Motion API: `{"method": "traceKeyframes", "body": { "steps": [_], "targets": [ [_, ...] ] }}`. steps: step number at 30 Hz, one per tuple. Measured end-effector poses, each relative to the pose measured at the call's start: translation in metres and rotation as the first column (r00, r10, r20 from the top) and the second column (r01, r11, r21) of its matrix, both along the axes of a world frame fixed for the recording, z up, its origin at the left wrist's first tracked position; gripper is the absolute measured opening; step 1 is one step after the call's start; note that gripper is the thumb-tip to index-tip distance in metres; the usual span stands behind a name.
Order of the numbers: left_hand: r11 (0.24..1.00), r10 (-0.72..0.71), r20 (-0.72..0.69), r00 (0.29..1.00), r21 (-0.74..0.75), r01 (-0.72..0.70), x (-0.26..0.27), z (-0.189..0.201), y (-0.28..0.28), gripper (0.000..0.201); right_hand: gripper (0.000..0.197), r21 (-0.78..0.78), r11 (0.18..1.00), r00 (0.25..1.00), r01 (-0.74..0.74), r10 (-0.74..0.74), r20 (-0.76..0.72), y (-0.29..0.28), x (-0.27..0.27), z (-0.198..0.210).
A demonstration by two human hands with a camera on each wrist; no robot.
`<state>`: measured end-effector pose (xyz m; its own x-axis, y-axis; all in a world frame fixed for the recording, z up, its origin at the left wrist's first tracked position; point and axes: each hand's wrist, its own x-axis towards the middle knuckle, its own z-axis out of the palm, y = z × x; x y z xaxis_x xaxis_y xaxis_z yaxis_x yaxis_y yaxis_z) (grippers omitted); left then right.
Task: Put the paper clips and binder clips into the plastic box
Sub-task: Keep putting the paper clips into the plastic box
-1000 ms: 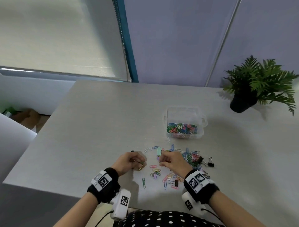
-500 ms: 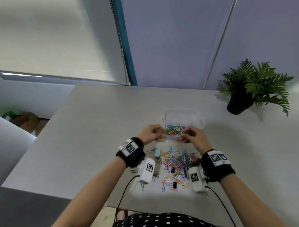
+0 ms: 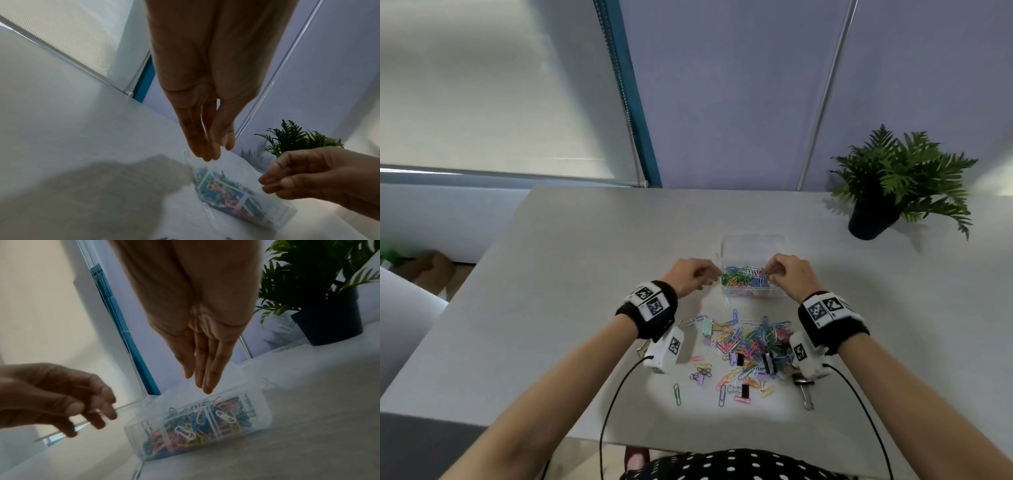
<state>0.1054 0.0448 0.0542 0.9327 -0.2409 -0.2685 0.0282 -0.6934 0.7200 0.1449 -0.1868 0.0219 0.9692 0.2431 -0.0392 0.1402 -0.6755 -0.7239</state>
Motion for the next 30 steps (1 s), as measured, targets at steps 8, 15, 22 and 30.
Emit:
{"method": "traceKeyframes", "body": {
  "steps": [8, 15, 22, 30],
  "targets": [
    [0.989, 0.033, -0.077, 0.996, 0.147, -0.021, -0.070, -0.015, 0.061, 0.023, 0.010, -0.050, 0.915, 0.916, -0.401, 0.402, -0.006, 0.029, -0.058, 0.008],
    [0.793, 0.020, -0.132, 0.991, 0.606, 0.065, -0.154, -0.044, 0.038, 0.084, 0.029, -0.329, 0.634, 0.696, -0.699, 0.709, -0.113, 0.069, -0.109, -0.008],
    [0.860, 0.089, -0.061, 0.994, 0.508, -0.045, -0.156, -0.053, 0.021, 0.064, 0.042, -0.410, 0.589, 0.694, -0.697, 0.698, -0.178, 0.094, -0.112, -0.015],
    [0.932, 0.050, 0.027, 0.998, 0.359, -0.057, -0.133, -0.054, 0.033, 0.012, 0.018, -0.469, 0.587, 0.706, -0.660, 0.698, -0.118, 0.094, -0.112, -0.017]
  ]
}}
